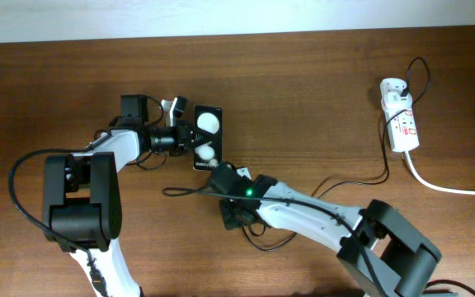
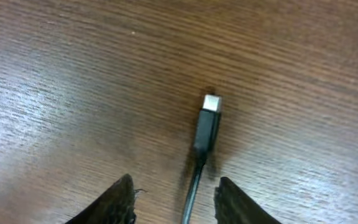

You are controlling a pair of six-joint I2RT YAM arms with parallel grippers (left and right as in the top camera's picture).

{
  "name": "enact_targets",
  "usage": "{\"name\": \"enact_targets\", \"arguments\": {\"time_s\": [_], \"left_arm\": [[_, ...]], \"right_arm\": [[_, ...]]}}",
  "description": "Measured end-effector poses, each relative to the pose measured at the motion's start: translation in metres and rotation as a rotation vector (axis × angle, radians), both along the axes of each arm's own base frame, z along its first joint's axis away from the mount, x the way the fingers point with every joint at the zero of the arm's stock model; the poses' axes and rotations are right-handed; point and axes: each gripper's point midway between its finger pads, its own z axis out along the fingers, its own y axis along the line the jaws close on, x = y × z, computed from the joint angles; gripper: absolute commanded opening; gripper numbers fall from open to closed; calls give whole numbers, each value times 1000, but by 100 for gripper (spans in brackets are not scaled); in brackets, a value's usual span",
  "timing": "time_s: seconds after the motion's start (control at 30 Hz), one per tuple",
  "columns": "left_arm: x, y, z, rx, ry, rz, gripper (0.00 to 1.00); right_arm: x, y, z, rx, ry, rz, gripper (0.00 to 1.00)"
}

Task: Plug charger to phone and switch on socket
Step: 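Lower the right gripper and grasp the black cable's USB-C plug, then lift the USB-C plug with the right gripper up to the phone's bottom port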

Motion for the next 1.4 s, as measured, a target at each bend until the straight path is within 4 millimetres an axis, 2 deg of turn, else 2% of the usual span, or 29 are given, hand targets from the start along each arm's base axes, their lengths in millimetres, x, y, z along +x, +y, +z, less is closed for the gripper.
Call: {"name": "enact_targets", "arguments": {"time_s": [0.2,0.33,0.5,0.7,0.8,0.87,1.03,1.07,1.1,1.27,1.3,1.33,1.37,1.4], "left_arm": [[0,0,0,0,0,0,0],[0,0,0,0,1,0,0],[0,0,0,0,3,0,0],[0,0,0,0,3,0,0],[0,0,0,0,2,0,0],[0,0,0,0,2,0,0],[0,0,0,0,3,0,0],[0,0,0,0,3,0,0],[0,0,0,0,3,0,0],[0,0,0,0,3,0,0],[0,0,0,0,3,0,0],[0,0,0,0,3,0,2],[0,0,0,0,3,0,2],[0,0,0,0,3,0,0]], "right_arm": [[-1,-3,-6,-34,-10,-9,38],[1,-5,-9,-50,-14,-13,29],[12,-12,-9,-48,-20,-53,23],[12,-11,-9,-44,-18,-52,13],[12,-11,-10,-43,-17,-52,12],[12,-10,-9,-40,-20,-50,4],[16,-5,-9,-15,-33,-55,5],[16,-5,-9,-15,-33,-55,12],[16,-5,-9,-15,-33,-55,14],[16,-4,-9,-10,-31,-58,15],[16,-4,-9,-10,-31,-57,20],[16,-3,-9,-8,-30,-57,20],[16,-3,-9,-7,-30,-56,4],[16,-3,-9,-7,-30,-57,4]]}}
